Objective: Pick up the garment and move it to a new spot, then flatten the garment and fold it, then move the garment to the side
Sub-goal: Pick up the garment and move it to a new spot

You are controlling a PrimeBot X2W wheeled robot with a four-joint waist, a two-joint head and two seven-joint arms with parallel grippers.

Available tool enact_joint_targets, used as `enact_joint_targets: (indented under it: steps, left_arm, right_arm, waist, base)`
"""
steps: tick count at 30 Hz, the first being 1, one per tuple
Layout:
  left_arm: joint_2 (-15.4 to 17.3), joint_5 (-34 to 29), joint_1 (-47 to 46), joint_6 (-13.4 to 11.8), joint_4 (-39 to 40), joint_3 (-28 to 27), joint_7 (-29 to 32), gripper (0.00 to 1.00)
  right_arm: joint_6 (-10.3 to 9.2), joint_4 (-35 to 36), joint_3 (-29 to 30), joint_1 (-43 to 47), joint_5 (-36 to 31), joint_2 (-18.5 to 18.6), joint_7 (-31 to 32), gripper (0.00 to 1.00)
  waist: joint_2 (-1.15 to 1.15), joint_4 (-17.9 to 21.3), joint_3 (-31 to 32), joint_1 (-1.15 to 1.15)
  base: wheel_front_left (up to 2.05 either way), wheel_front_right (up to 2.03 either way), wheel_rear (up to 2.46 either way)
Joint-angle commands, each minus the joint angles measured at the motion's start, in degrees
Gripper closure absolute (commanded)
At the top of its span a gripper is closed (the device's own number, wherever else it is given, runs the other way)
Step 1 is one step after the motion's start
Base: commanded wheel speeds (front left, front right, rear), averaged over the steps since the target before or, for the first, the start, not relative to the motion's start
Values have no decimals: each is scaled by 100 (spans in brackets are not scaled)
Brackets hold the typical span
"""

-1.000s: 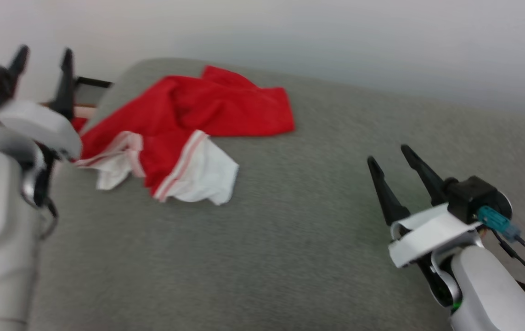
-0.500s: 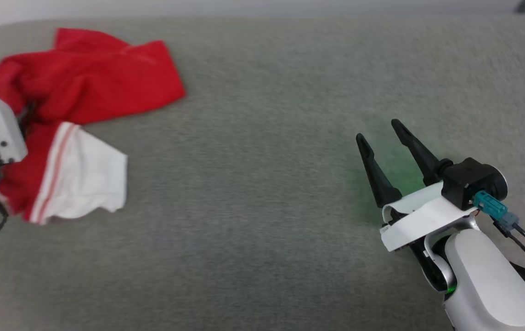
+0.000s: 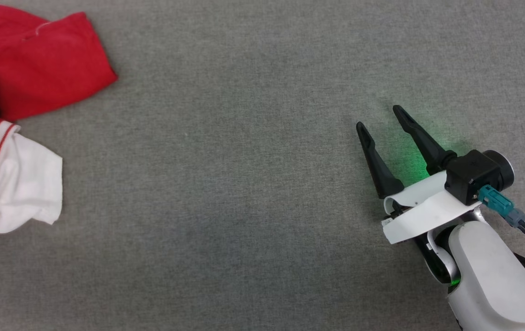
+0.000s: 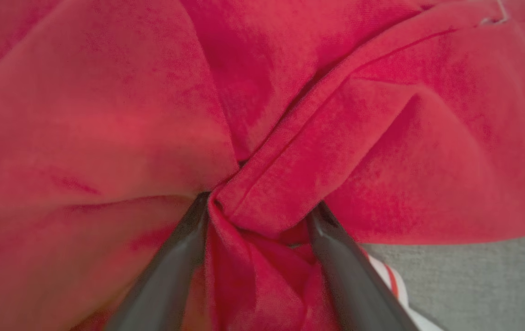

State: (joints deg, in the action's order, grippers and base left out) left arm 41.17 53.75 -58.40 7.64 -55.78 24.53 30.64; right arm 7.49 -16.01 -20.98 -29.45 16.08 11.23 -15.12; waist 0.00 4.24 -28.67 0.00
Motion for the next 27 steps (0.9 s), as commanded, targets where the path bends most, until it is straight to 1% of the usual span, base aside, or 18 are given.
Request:
enact_joint_targets:
  steps: [1, 3, 4, 5, 6, 7, 9, 15, 17, 22, 27]
  left_arm:
    - [-279, -1, 394, -33, -269, 228, 89, 0]
    - [-356, 112, 425, -32, -333, 301, 185, 0]
    - [-402, 171, 453, -30, -340, 349, 272, 15]
    - [-427, 218, 476, -27, -336, 393, 332, 49]
    - [-426, 249, 491, -26, -313, 439, 334, 67]
    - [-416, 300, 503, -25, -254, 464, 271, 100]
    - [-394, 379, 505, -20, -188, 461, 202, 100]
    - [-173, 571, 301, -5, 277, 590, -639, 100]
    - [-147, 589, 275, -5, 363, 629, -745, 100]
    - [4, 677, 317, -13, 984, 1044, -1060, 100]
    - [140, 704, 186, -13, 1888, 1579, -1332, 100]
  right_arm:
    - [0, 40, -10, -45, -36, 1, -3, 0]
    - [0, 64, -28, -43, -68, -11, -3, 0]
    - [-1, 75, -42, -41, -75, -18, -2, 0]
    - [-1, 81, -53, -40, -75, -22, -3, 0]
    - [-1, 87, -60, -40, -79, -23, -2, 0]
    - [-1, 89, -66, -40, -78, -26, -2, 0]
    - [0, 91, -66, -41, -75, -25, -2, 0]
    - [0, 79, 23, 88, -18, -47, -3, 0]
    - [0, 75, 51, 118, -11, -59, -2, 0]
    - [0, 51, 201, 280, 63, -135, -2, 0]
    - [0, 104, 419, 472, 134, -224, -2, 0]
  waist:
    - [0, 76, -86, 0]
    - [0, 78, -86, 0]
    - [0, 76, -77, 0]
    - [0, 73, -62, 0]
    - [0, 67, -42, 0]
    - [0, 62, -14, 0]
    - [0, 55, 6, 0]
    - [0, -68, 396, 0]
    - [0, -90, 474, 0]
    - [0, -179, 868, 0]
    - [0, -184, 1149, 0]
  base:
    - [0, 0, 0]
    - [0, 0, 0]
    - [0, 0, 0]
    - [0, 0, 0]
    - [0, 0, 0]
    - [0, 0, 0]
    - [0, 0, 0]
    - [0, 0, 0]
    - [0, 0, 0]
    - [0, 0, 0]
    - [0, 0, 0]
